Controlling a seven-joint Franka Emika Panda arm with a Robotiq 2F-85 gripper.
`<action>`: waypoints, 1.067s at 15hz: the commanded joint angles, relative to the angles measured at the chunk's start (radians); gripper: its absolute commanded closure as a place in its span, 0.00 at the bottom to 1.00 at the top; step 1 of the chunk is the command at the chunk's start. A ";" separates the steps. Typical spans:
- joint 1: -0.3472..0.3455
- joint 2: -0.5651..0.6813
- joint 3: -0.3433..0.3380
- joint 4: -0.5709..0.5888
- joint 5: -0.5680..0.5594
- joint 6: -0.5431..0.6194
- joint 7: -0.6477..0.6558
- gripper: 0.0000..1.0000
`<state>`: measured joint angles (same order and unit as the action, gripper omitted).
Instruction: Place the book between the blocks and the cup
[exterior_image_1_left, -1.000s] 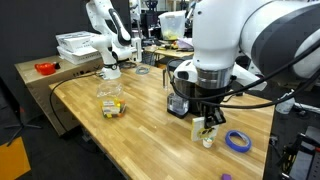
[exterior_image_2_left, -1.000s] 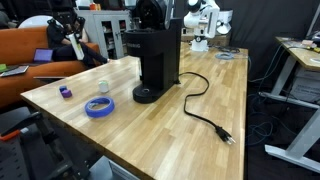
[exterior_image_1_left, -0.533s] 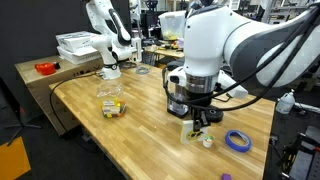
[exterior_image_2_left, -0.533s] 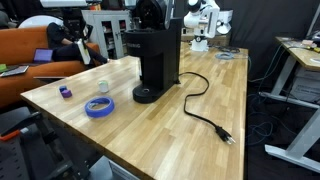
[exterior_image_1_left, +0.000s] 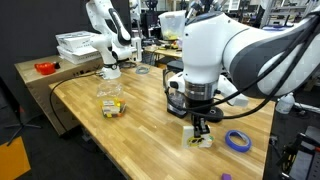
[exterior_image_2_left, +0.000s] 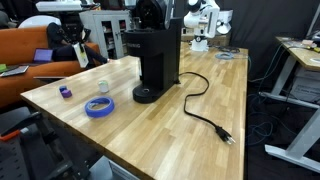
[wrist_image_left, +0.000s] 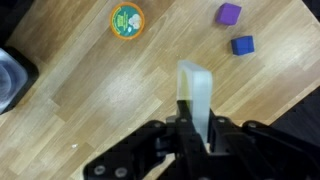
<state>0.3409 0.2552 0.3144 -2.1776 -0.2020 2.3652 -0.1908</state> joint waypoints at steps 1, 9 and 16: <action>0.007 -0.046 0.008 -0.053 0.013 0.009 0.053 0.96; 0.013 -0.096 0.002 -0.149 -0.021 0.025 0.126 0.96; -0.014 -0.085 -0.029 -0.207 -0.009 0.054 0.113 0.96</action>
<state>0.3419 0.1852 0.2873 -2.3506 -0.2074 2.3702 -0.0822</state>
